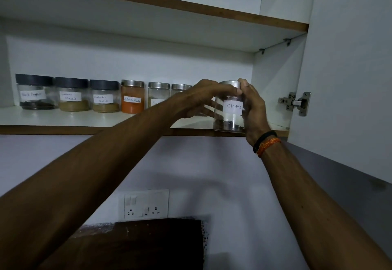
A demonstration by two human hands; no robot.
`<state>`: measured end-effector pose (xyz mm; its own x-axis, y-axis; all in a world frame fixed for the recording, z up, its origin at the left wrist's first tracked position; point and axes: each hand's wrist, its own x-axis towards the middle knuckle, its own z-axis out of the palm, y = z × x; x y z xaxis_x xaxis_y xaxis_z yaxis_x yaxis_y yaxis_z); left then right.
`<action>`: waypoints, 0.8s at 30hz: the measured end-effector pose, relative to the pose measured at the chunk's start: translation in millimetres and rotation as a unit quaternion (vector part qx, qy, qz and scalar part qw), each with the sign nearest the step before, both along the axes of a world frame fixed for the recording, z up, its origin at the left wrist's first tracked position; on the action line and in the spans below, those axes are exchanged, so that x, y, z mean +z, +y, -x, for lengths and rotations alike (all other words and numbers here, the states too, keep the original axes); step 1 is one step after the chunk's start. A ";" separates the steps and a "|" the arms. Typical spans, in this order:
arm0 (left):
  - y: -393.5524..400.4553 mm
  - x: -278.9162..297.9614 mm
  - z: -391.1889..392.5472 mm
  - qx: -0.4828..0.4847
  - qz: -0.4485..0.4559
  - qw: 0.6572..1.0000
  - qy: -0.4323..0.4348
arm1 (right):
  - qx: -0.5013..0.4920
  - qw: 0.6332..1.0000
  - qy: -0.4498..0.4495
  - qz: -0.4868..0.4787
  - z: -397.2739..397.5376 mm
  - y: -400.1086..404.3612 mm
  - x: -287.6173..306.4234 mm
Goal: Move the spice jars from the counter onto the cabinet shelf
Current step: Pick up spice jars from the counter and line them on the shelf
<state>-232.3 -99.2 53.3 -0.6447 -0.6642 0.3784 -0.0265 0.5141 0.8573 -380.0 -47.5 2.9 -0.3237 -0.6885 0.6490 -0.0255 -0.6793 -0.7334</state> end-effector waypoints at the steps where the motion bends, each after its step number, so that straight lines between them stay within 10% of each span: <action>1: -0.7 1.8 1.7 0.004 -0.006 1.000 0.006 | -0.002 1.000 0.005 0.003 0.9 -1.3 1.6; 9: -11.7 26.0 11.8 0.052 0.044 0.998 0.014 | -0.153 0.987 0.038 0.029 18.0 -13.3 0.5; 12: -21.1 29.4 14.5 0.063 0.047 0.997 0.019 | -0.380 0.908 0.177 -0.009 39.0 -24.4 -17.7; 17: -37.5 24.4 21.0 0.074 0.045 0.996 0.008 | -0.491 0.778 0.380 -0.099 59.9 -38.7 -42.0; 24: -63.2 10.3 34.6 0.076 0.029 0.997 -0.007 | -0.534 0.780 0.322 -0.051 56.7 -41.5 -48.9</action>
<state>-266.8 -162.4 63.6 -0.5448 -0.7313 0.4104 -0.1198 0.5523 0.8250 -436.7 -89.0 -46.1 -0.3765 -0.3083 0.8736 -0.9229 0.0425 -0.3827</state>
